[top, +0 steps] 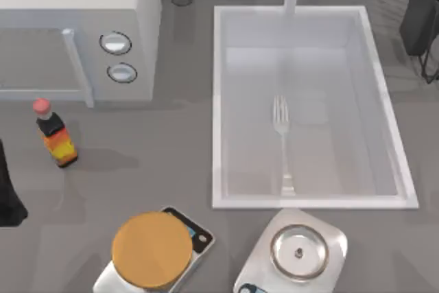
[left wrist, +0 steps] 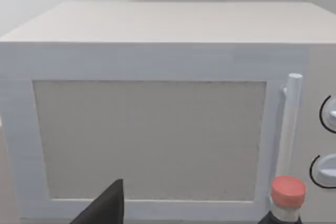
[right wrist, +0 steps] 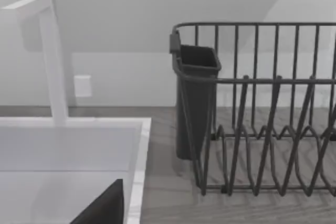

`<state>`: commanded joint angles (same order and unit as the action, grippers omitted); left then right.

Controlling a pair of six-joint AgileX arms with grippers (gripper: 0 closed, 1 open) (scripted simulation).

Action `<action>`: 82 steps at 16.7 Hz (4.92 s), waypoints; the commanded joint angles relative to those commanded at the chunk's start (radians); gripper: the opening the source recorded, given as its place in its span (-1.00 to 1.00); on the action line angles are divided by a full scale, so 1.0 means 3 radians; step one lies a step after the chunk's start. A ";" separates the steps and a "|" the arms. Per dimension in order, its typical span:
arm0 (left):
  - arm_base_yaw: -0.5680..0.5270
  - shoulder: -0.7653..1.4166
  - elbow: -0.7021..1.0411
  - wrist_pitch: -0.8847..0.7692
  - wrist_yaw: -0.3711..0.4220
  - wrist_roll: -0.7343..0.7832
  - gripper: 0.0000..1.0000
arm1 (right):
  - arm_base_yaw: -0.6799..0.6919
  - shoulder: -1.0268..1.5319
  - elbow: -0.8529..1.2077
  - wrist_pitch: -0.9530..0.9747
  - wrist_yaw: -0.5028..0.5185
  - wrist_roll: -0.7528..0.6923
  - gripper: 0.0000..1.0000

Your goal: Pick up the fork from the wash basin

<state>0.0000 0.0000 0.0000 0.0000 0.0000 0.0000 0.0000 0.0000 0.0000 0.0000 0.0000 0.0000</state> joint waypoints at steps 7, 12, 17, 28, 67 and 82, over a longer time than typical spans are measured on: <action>0.0000 0.0000 0.0000 0.0000 0.0000 0.0000 1.00 | 0.0000 0.0000 0.0000 0.0000 0.0000 0.0000 1.00; 0.0000 0.0000 0.0000 0.0000 0.0000 0.0000 1.00 | 0.0000 0.0000 0.0000 0.0000 0.0000 0.0000 1.00; 0.0000 0.0000 0.0000 0.0000 0.0000 0.0000 1.00 | 0.0000 0.0000 0.0000 0.0000 0.0000 0.0000 1.00; 0.0000 0.0000 0.0000 0.0000 0.0000 0.0000 1.00 | 0.0064 0.0314 0.0284 -0.0231 -0.0007 0.0131 1.00; 0.0000 0.0000 0.0000 0.0000 0.0000 0.0000 1.00 | 0.1511 0.8538 0.7562 -0.4286 0.0023 0.1603 1.00; 0.0000 0.0000 0.0000 0.0000 0.0000 0.0000 1.00 | 0.1532 0.9000 0.6810 -0.3046 0.0030 0.1613 0.70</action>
<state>0.0000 0.0000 0.0000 0.0000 0.0000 0.0000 0.4595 2.7000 2.0430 -0.9137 0.0091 0.4839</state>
